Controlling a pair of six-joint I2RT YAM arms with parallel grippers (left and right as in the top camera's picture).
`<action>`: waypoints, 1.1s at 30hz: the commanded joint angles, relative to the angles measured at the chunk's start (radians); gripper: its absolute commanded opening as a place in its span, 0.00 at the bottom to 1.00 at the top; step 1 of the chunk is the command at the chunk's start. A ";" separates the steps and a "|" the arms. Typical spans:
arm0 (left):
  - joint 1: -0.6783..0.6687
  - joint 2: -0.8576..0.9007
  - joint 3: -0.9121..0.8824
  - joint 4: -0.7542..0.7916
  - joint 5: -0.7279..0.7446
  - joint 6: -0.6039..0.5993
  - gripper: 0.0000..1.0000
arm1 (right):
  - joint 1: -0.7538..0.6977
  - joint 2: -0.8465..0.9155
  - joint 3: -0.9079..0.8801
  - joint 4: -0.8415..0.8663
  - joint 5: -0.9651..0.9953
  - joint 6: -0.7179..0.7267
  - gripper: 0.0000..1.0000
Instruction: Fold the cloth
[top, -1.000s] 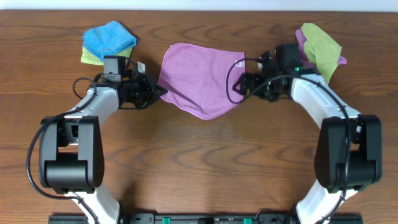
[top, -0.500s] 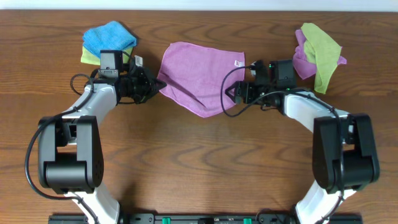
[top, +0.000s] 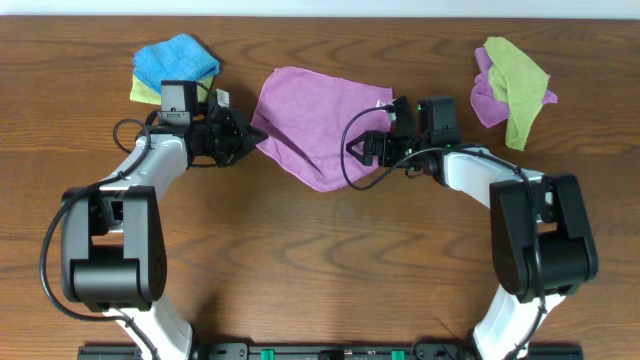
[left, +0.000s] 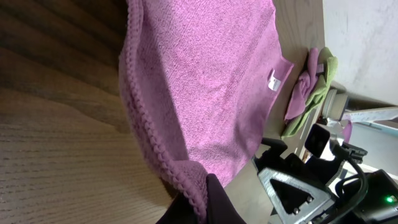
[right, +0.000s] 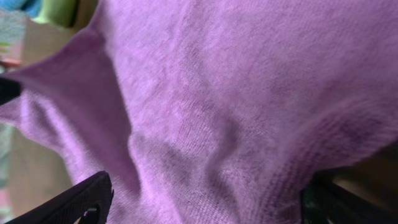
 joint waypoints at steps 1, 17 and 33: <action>0.003 0.001 0.029 0.001 0.008 -0.019 0.06 | 0.008 0.030 -0.008 -0.027 -0.131 0.036 0.92; 0.003 0.001 0.081 0.005 0.000 -0.022 0.06 | 0.008 -0.126 -0.008 -0.200 -0.319 0.035 0.85; 0.003 0.001 0.081 0.005 -0.003 -0.029 0.06 | 0.046 -0.140 -0.008 -0.011 -0.127 0.077 0.88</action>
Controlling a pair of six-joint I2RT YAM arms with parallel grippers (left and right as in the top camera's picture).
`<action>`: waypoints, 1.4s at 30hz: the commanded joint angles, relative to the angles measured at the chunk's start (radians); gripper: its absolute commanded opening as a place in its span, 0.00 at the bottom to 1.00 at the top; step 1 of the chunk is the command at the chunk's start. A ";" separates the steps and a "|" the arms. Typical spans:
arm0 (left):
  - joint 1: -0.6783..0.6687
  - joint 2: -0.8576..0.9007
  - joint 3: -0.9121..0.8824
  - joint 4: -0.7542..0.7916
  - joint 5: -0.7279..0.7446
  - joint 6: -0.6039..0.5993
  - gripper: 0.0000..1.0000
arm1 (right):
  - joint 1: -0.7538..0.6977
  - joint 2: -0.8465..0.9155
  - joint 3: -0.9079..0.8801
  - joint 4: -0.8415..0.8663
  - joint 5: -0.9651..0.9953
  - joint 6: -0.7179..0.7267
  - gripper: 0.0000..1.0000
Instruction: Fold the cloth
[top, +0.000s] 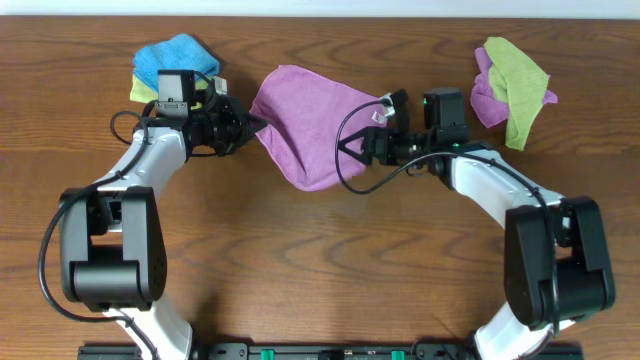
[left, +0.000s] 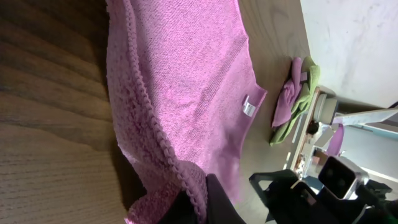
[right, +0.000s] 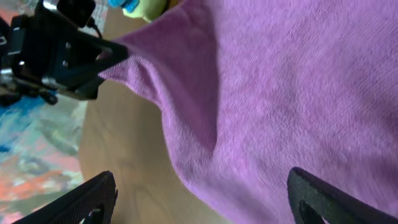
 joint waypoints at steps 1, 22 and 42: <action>0.003 0.001 0.021 0.003 -0.003 -0.004 0.06 | 0.030 -0.003 -0.003 0.011 0.040 0.024 0.89; 0.003 0.001 0.021 0.003 -0.003 -0.004 0.06 | -0.082 -0.033 -0.003 -0.346 0.192 -0.134 0.82; 0.003 0.001 0.021 0.004 -0.003 -0.013 0.06 | 0.003 0.056 -0.004 -0.273 0.251 -0.133 0.83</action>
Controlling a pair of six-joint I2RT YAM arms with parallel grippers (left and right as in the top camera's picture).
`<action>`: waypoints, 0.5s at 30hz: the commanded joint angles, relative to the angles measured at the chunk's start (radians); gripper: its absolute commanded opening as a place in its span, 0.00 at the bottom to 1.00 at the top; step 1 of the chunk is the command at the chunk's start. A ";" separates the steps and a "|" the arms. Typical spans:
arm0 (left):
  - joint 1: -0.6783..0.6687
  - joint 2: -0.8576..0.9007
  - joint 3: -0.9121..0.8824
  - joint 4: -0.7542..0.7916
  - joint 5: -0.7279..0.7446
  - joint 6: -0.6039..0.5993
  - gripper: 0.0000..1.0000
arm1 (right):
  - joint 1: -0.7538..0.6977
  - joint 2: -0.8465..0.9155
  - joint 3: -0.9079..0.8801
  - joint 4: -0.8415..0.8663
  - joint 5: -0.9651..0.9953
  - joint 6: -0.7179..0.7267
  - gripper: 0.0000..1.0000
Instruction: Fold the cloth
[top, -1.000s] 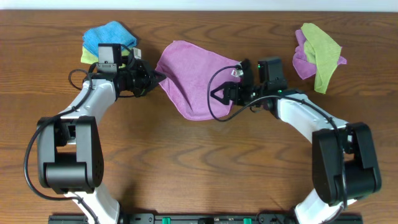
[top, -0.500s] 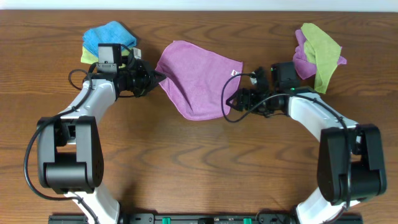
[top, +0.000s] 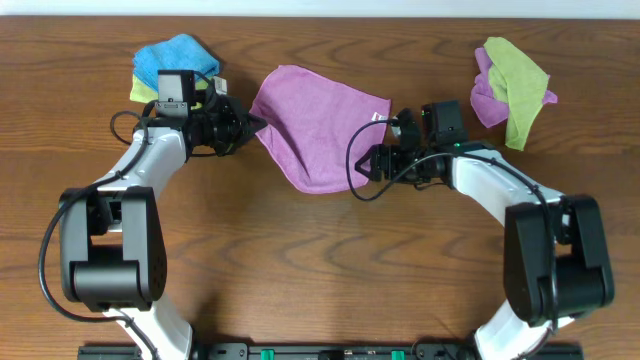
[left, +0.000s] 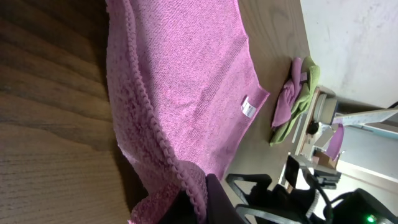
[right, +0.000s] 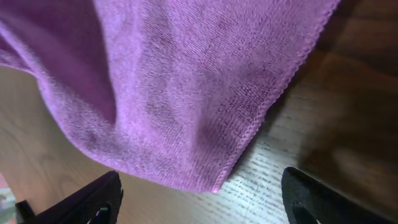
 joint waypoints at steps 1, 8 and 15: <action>0.003 0.001 0.021 0.004 -0.003 -0.012 0.06 | 0.022 0.042 -0.003 0.017 0.000 -0.014 0.83; 0.003 0.001 0.021 0.011 -0.002 -0.019 0.06 | 0.045 0.069 -0.003 0.052 -0.011 0.011 0.82; 0.003 0.001 0.021 0.026 -0.002 -0.030 0.05 | 0.114 0.121 -0.003 0.092 -0.029 0.050 0.82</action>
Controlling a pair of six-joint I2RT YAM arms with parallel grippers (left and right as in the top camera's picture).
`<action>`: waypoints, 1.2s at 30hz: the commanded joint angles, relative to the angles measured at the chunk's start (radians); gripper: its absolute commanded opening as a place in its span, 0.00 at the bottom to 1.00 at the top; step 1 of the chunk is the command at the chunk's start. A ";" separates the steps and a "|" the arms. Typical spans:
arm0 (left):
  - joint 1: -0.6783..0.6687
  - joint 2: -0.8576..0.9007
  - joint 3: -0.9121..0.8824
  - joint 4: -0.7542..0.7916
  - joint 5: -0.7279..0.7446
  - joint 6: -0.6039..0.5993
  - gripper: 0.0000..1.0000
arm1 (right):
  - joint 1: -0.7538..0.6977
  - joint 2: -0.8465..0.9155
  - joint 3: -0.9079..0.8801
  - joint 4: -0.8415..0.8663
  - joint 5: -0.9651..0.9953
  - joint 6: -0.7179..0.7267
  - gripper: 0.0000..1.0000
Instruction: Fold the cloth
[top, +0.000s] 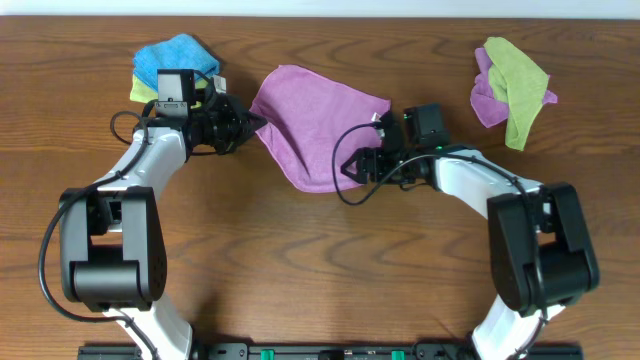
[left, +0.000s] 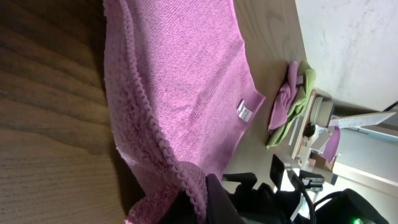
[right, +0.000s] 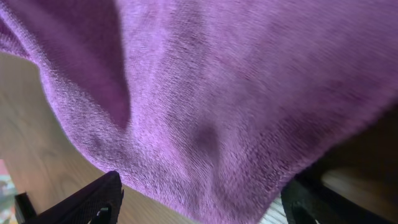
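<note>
A purple cloth (top: 315, 120) lies spread on the wooden table, pointed toward the front, with its white tag (top: 378, 117) at the right corner. My left gripper (top: 248, 126) is shut on the cloth's left corner; in the left wrist view the hemmed edge (left: 149, 134) runs down into the closed fingers (left: 214, 202). My right gripper (top: 352, 167) stands open at the cloth's lower right edge. In the right wrist view the cloth (right: 217, 74) fills the gap between the spread fingers (right: 93, 202).
A blue cloth on a yellow-green one (top: 175, 62) sits at the back left, just behind my left arm. A green and purple pair of cloths (top: 512, 85) lies at the back right. The table (top: 320, 260) is bare wood in front.
My right gripper has moved left, from just off the cloth's lower right edge to over that edge, fingers still open. The left gripper and cloth have not moved.
My left gripper held the cloth's left corner throughout. At first the right gripper was open low on the cloth's right part. Then the cloth lay slightly farther back and the right gripper was open above it. It then stood beside the edge, and now straddles it.
</note>
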 joint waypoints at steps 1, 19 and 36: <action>0.003 0.001 0.021 0.004 -0.002 -0.007 0.05 | 0.051 0.068 -0.010 0.005 -0.012 0.031 0.81; 0.003 0.001 0.021 0.007 -0.009 -0.007 0.06 | 0.083 0.013 -0.009 0.227 -0.320 0.199 0.76; 0.003 0.001 0.021 0.054 -0.030 -0.012 0.06 | 0.116 0.014 -0.009 0.106 -0.407 0.122 0.74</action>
